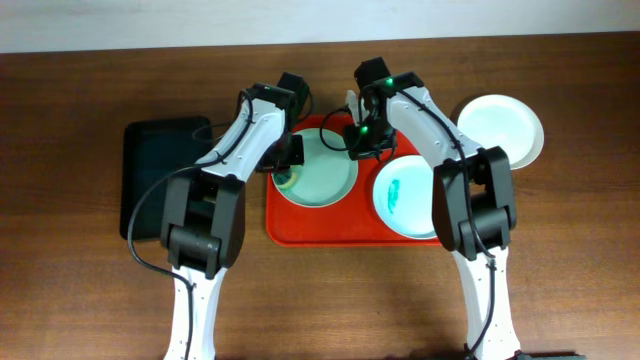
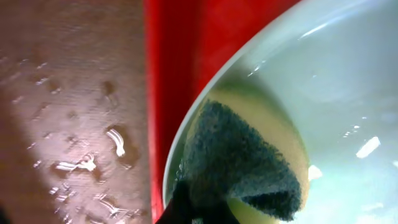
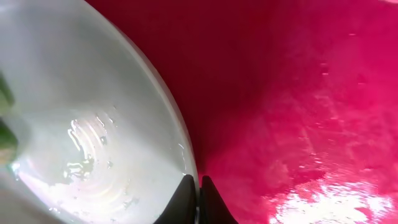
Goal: Clean dirty plates on tray and stack at the side
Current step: 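Scrub the held pale-green plate with the sponge in the left gripper, then lift the pale-green plate with the right gripper and stack it on the side plate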
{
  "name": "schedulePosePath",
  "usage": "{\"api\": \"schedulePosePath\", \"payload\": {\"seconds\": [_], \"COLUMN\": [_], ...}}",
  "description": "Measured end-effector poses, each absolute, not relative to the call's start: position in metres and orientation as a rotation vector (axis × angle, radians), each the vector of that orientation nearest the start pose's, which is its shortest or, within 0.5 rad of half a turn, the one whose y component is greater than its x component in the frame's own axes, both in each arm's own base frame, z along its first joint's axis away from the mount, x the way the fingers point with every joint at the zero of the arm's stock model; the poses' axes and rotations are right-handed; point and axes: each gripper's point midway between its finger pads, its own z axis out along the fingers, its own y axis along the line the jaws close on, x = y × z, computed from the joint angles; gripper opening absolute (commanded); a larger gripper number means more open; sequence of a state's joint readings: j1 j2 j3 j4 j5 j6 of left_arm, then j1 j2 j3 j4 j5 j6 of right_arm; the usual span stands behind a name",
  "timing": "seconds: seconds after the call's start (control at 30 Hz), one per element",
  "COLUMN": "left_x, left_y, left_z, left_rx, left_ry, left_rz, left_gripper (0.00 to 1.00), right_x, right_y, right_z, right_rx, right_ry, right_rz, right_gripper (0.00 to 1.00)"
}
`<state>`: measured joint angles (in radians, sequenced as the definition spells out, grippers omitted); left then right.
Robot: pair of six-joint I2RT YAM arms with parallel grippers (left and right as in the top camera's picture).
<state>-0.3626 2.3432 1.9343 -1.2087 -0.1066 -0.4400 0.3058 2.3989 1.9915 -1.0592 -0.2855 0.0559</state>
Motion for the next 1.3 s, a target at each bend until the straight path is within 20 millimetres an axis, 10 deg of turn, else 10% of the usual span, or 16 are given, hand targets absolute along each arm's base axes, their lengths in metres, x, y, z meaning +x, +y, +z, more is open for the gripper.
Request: {"api": "schedulePosePath", "payload": {"seconds": [0.13,0.27,0.4,0.6,0.83,1.1,1.3], "left_x": [0.42,0.434,0.423,0.417,0.412,0.412,0.413], "left_y": [-0.12,-0.061,-0.016,0.045,0.076,0.075,0.074], "left_z": [0.043,0.12,0.178,0.175,0.17,0.169,0.169], "left_rx": [-0.235,-0.455,-0.59,-0.795,-0.919,-0.919,-0.918], "left_ry": [3.088,2.911,2.798,2.771,2.756,2.759,2.759], "left_rz": [0.255,0.223,0.208,0.241,0.213,0.197,0.187], "left_gripper": [0.0,0.0,0.0,0.0,0.0,0.0,0.0], "right_x": [0.45,0.455,0.464,0.454,0.419,0.432,0.479], "right_y": [0.192,0.166,0.15,0.186,0.237,0.235,0.145], "right_z": [0.012,0.02,0.068,0.195,0.286,0.258,0.169], "right_rx": [-0.41,-0.403,-0.437,-0.628,-0.702,-0.765,-0.537], "right_ry": [3.037,3.025,2.9,2.406,1.876,2.011,2.62], "right_rz": [0.427,0.178,-0.149,-0.75,-1.31,-1.142,-0.256], "right_gripper": [0.04,0.04,0.04,0.04,0.04,0.04,0.04]}}
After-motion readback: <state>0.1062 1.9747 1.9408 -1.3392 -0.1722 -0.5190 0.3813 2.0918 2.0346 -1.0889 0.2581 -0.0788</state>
